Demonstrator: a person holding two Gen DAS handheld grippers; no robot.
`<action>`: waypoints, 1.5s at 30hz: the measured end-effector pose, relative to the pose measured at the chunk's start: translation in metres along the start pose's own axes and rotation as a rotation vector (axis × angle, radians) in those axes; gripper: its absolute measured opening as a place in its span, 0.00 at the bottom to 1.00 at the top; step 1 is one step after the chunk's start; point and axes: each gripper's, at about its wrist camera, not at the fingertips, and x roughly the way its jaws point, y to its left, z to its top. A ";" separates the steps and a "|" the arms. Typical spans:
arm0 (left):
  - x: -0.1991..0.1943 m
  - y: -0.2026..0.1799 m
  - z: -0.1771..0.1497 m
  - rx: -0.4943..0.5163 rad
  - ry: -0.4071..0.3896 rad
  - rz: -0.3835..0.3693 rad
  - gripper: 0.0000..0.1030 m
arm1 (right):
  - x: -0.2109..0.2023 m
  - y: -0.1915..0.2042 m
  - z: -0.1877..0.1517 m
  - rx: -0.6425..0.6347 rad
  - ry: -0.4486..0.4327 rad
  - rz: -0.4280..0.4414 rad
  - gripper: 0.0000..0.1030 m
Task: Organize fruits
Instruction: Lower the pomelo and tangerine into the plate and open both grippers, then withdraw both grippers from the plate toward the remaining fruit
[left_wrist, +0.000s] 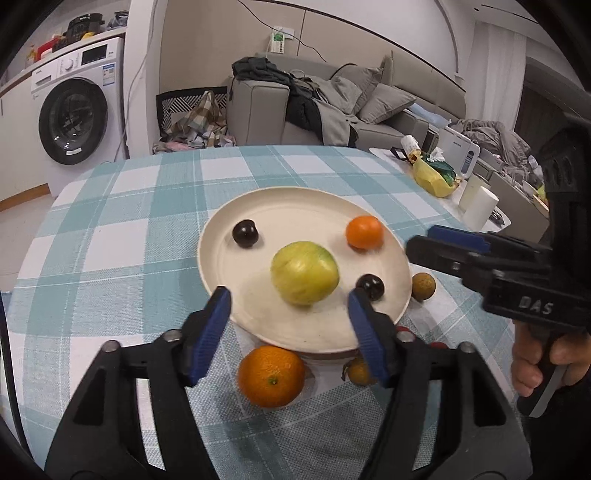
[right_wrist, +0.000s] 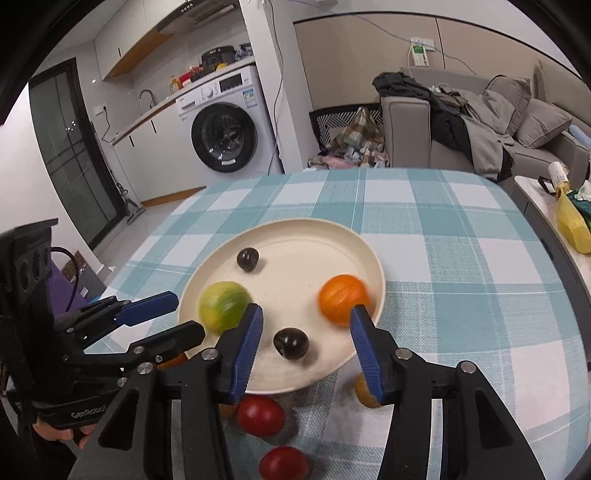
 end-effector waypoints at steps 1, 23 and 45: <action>-0.003 0.001 -0.001 -0.004 -0.005 0.004 0.72 | -0.005 -0.001 -0.001 -0.001 -0.008 -0.002 0.56; -0.032 -0.013 -0.029 0.066 0.002 0.117 0.99 | -0.026 -0.006 -0.038 -0.079 0.093 0.010 1.00; -0.014 0.005 -0.035 0.026 0.067 0.107 0.99 | -0.024 0.003 -0.048 -0.133 0.151 0.045 1.00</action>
